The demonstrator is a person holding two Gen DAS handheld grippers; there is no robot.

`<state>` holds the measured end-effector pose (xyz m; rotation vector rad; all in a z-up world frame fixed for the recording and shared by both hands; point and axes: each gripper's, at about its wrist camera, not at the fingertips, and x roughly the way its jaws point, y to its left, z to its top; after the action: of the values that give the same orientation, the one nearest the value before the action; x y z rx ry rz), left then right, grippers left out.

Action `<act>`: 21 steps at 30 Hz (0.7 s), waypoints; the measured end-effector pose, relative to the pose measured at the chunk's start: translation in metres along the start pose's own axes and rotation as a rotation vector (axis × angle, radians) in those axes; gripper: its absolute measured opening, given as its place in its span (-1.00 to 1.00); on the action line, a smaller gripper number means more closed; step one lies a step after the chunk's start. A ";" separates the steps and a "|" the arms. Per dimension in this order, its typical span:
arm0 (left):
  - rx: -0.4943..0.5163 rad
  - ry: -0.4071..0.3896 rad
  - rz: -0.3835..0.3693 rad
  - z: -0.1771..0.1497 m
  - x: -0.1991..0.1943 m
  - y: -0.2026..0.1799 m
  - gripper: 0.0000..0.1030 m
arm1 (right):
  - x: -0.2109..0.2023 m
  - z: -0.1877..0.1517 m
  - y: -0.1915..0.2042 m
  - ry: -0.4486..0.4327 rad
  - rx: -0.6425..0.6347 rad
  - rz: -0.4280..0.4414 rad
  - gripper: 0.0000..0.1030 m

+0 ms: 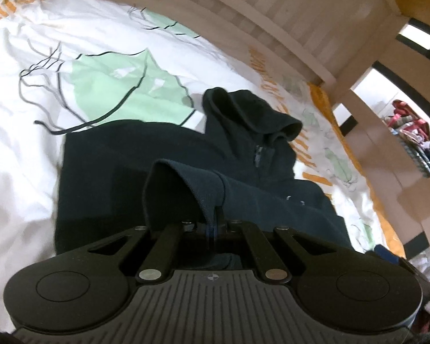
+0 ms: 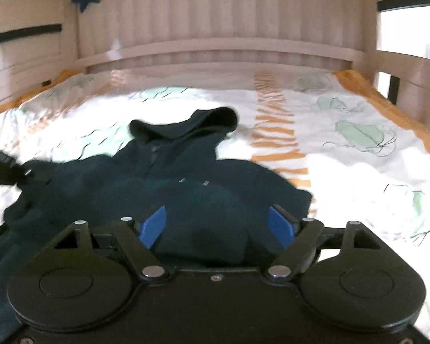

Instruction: Fold large clothes

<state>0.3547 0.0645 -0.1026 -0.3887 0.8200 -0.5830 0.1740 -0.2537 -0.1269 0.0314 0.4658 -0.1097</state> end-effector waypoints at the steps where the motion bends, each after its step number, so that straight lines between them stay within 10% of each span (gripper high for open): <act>1: -0.010 0.002 0.005 0.000 0.000 0.003 -0.96 | 0.007 0.002 -0.003 0.009 0.011 0.001 0.56; 9: -0.024 0.043 0.048 -0.004 0.008 0.015 -0.95 | 0.032 -0.042 -0.011 0.200 0.013 0.067 0.56; 21: 0.042 -0.011 0.125 -0.035 0.007 0.022 -0.52 | 0.033 -0.058 0.004 0.194 -0.109 0.079 0.98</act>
<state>0.3386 0.0738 -0.1406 -0.2994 0.8142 -0.4811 0.1780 -0.2498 -0.1934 -0.0470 0.6633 -0.0036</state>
